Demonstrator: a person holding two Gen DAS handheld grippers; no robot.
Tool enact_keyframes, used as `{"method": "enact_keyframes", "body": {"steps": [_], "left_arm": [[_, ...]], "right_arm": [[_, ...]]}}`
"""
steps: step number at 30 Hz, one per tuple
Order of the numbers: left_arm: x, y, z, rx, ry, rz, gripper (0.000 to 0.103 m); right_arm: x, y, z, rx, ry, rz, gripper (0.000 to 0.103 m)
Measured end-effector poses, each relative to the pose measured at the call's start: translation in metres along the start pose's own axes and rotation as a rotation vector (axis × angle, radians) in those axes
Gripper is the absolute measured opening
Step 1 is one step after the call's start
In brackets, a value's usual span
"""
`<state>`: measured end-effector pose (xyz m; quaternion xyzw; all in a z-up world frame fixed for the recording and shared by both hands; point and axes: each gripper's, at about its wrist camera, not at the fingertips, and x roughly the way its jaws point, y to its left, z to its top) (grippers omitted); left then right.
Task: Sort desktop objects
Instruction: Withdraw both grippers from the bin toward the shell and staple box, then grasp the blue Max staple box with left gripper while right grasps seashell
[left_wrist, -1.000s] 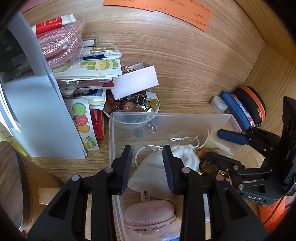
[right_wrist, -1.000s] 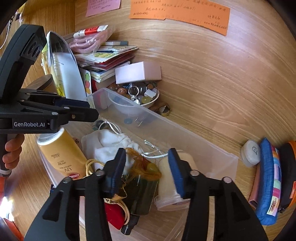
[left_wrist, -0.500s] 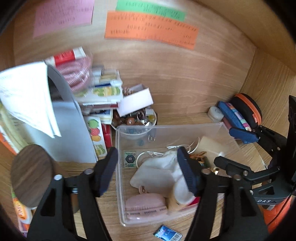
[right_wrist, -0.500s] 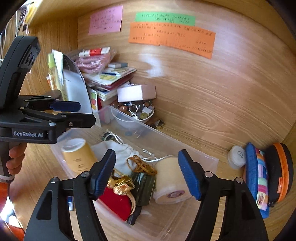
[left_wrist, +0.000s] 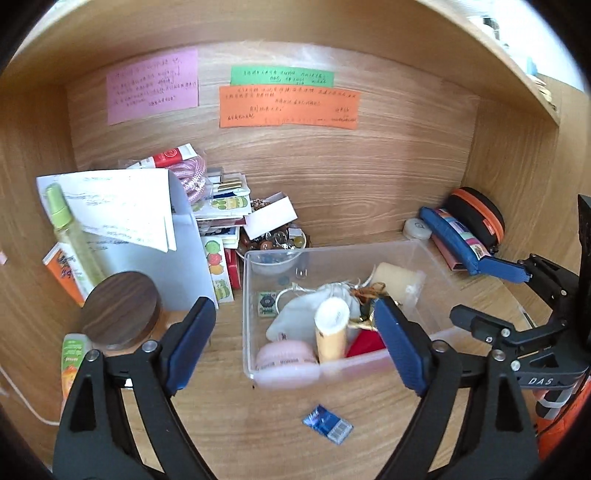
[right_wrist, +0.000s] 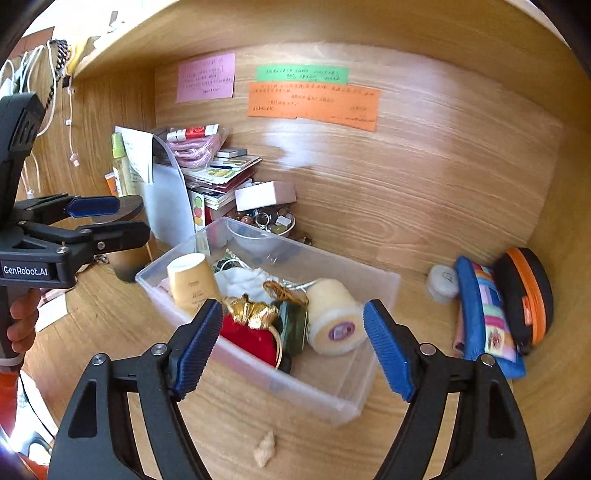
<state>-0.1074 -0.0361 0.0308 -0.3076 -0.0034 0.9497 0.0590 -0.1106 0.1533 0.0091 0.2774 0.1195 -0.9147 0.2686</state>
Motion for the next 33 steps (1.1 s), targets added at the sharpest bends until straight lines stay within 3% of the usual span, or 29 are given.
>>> {"method": "enact_keyframes", "body": {"steps": [3,12,26,33], "left_arm": [[-0.009,-0.005,-0.010,0.008,-0.003,0.003,0.092],[-0.014,-0.016,-0.047,0.019,0.047,0.008,0.094],[0.035,-0.020,-0.101,0.031,0.235,-0.020,0.094],[0.055,-0.020,-0.112,0.016,0.292,-0.045,0.094]], "right_arm": [[-0.014,-0.001,-0.010,0.026,-0.010,-0.013,0.082],[-0.034,0.002,-0.041,0.068,-0.005,-0.037,0.083],[-0.014,0.000,-0.087,0.128,0.118,-0.024,0.083],[0.000,-0.003,-0.102,0.143,0.181,-0.006,0.083]]}}
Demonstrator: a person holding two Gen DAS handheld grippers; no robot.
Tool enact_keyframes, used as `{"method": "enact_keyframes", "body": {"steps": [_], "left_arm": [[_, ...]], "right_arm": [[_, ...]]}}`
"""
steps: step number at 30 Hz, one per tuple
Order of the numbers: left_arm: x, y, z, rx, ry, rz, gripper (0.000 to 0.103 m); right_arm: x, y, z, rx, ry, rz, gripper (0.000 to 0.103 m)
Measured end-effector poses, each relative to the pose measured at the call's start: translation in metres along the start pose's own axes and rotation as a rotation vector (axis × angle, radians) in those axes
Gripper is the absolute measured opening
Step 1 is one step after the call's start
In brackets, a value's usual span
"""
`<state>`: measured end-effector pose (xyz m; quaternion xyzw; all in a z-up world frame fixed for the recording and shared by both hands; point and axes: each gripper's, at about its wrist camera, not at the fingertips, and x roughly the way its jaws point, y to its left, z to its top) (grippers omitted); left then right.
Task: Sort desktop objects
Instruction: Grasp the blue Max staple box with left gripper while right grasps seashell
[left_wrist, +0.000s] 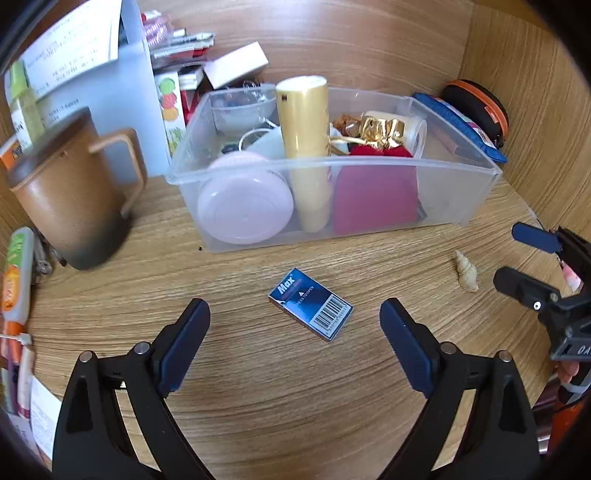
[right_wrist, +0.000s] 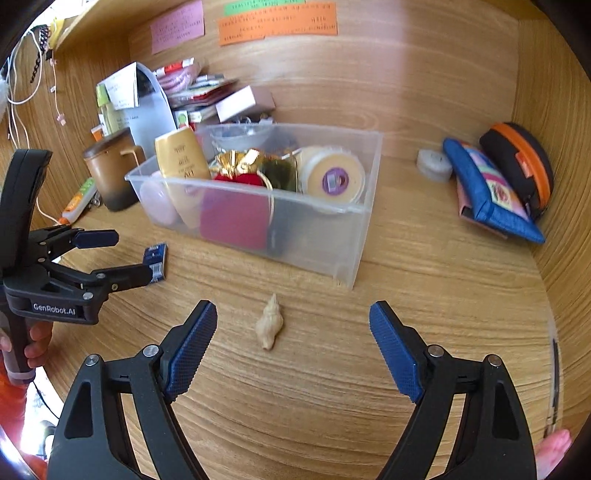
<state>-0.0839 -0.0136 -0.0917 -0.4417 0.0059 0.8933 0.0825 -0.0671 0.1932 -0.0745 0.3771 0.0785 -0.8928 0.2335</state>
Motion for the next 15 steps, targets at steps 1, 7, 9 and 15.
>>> {"method": "enact_keyframes", "body": {"steps": [1,7,9,15], "left_arm": [[0.002,0.000,0.000,-0.002,0.005,-0.003,0.094],[0.006,-0.005,-0.001,0.020,-0.006,0.015,0.094],[0.008,-0.008,-0.001,0.036,-0.001,0.019,0.094],[0.019,-0.012,0.002,0.058,0.040,0.026,0.086]], "right_arm": [[0.002,0.000,-0.001,0.001,0.005,-0.001,0.083],[0.012,-0.001,-0.006,-0.003,0.039,-0.012,0.083],[0.013,0.000,-0.006,-0.010,0.044,-0.014,0.082],[0.020,0.009,-0.006,-0.054,0.072,-0.021,0.077]]}}
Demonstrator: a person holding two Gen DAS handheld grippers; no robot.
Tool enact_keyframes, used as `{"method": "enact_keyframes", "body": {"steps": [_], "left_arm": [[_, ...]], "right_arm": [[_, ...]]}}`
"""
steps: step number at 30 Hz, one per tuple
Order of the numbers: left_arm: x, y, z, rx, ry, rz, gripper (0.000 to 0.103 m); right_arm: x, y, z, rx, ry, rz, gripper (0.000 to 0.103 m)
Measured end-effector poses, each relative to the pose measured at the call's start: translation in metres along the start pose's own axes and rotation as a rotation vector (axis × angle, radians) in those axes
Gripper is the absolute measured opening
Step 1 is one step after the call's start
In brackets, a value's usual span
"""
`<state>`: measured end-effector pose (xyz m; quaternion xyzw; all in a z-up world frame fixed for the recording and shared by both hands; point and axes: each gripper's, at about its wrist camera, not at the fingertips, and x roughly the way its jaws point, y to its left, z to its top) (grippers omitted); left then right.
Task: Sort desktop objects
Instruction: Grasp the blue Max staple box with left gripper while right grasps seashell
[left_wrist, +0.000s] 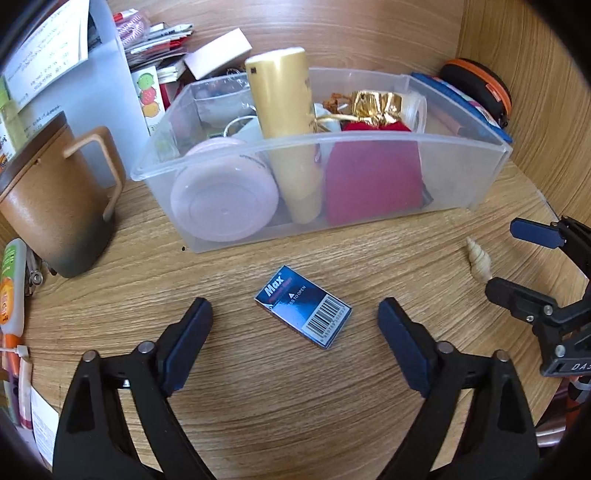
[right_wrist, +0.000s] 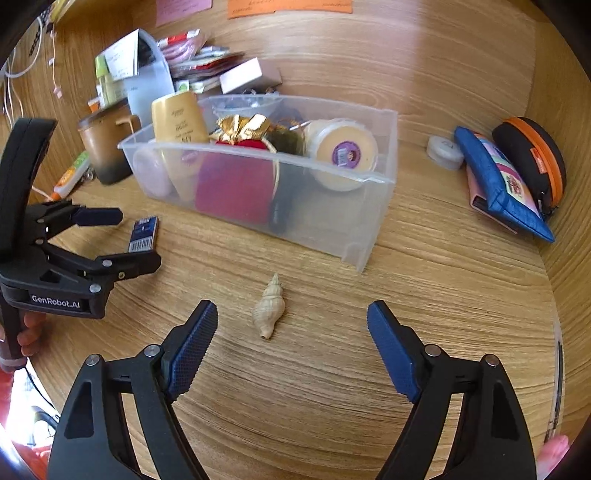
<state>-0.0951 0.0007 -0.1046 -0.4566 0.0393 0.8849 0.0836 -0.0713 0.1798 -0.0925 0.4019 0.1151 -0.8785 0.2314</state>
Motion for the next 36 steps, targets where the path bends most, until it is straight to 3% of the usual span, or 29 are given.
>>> {"method": "enact_keyframes", "body": {"steps": [6,8,13,23,36], "left_arm": [[0.002,-0.001,0.001,0.005,-0.002,0.004,0.085],[0.002,-0.001,0.001,0.011,-0.005,0.001,0.083],[0.002,-0.004,0.002,0.044,-0.019,-0.015,0.074],[0.000,-0.015,0.001,0.096,-0.044,-0.038,0.053],[-0.005,-0.016,-0.007,0.083,-0.042,-0.022,0.052]], "right_arm": [[0.012,0.008,0.001,-0.041,0.052,0.006,0.053],[0.013,0.008,0.003,-0.039,0.050,0.017,0.051],[0.014,0.009,0.004,-0.039,0.046,0.034,0.044],[0.014,0.015,0.004,-0.060,0.030,0.061,0.017],[0.009,0.015,0.001,-0.047,0.022,0.077,0.017]]}}
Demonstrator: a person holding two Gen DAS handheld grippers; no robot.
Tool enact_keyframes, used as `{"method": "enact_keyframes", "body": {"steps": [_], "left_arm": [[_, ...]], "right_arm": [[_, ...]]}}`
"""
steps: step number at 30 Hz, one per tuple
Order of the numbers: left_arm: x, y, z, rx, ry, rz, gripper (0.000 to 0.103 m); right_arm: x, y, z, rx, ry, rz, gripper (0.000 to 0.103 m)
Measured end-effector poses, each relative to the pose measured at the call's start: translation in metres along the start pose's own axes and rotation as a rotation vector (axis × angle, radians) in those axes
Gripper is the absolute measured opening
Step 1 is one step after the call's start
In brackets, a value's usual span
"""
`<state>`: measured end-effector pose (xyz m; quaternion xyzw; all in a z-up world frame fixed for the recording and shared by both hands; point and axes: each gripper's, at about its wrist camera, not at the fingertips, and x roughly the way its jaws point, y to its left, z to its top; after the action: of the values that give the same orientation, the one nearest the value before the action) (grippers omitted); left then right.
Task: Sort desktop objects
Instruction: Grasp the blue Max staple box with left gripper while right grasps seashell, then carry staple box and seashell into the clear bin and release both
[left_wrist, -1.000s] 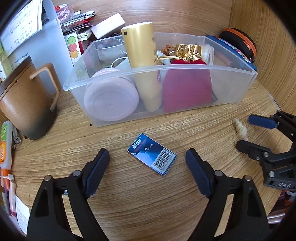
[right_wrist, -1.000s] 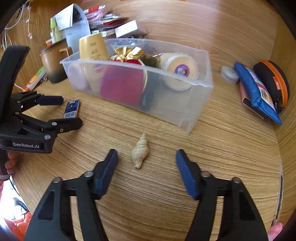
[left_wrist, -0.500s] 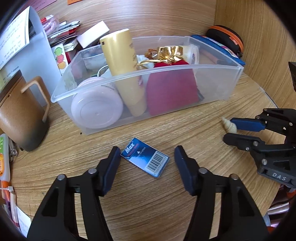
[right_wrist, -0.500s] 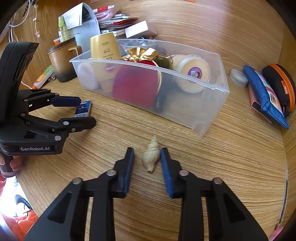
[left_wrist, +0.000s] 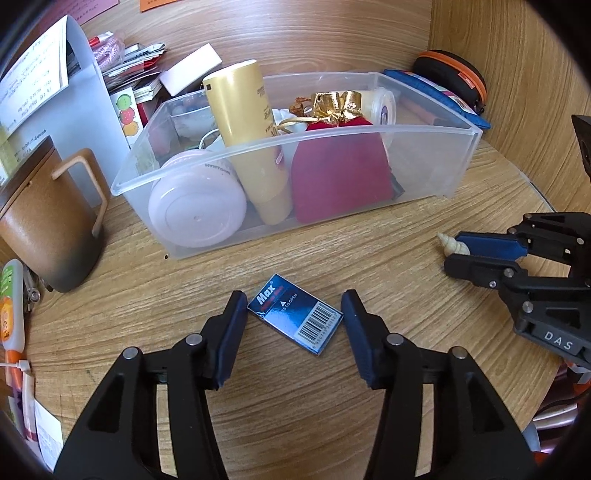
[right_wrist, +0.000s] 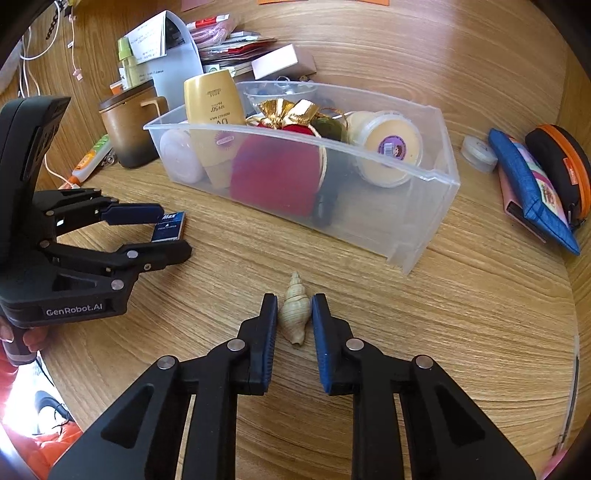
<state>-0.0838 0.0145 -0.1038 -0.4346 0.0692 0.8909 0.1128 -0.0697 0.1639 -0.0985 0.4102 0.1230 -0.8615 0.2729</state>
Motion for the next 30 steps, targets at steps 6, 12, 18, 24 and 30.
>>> {"method": "enact_keyframes", "body": {"steps": [6,12,18,24,30], "left_arm": [[-0.011,0.005,0.001,-0.029,-0.025,-0.012,0.052],[-0.037,0.011,0.010,-0.047,-0.089,-0.005,0.052],[-0.062,0.025,0.019,-0.069,-0.143,0.004,0.052],[-0.079,0.044,0.027,-0.098,-0.178,0.028,0.052],[-0.090,0.061,0.041,-0.117,-0.212,0.042,0.052]], "right_arm": [[-0.010,0.003,0.007,-0.017,-0.027,-0.004,0.017],[-0.026,0.006,0.019,-0.044,-0.071,-0.022,0.017],[-0.042,0.008,0.035,-0.069,-0.124,-0.039,0.017],[-0.051,0.007,0.050,-0.092,-0.158,-0.056,0.017],[-0.059,0.002,0.067,-0.100,-0.194,-0.071,0.017]]}}
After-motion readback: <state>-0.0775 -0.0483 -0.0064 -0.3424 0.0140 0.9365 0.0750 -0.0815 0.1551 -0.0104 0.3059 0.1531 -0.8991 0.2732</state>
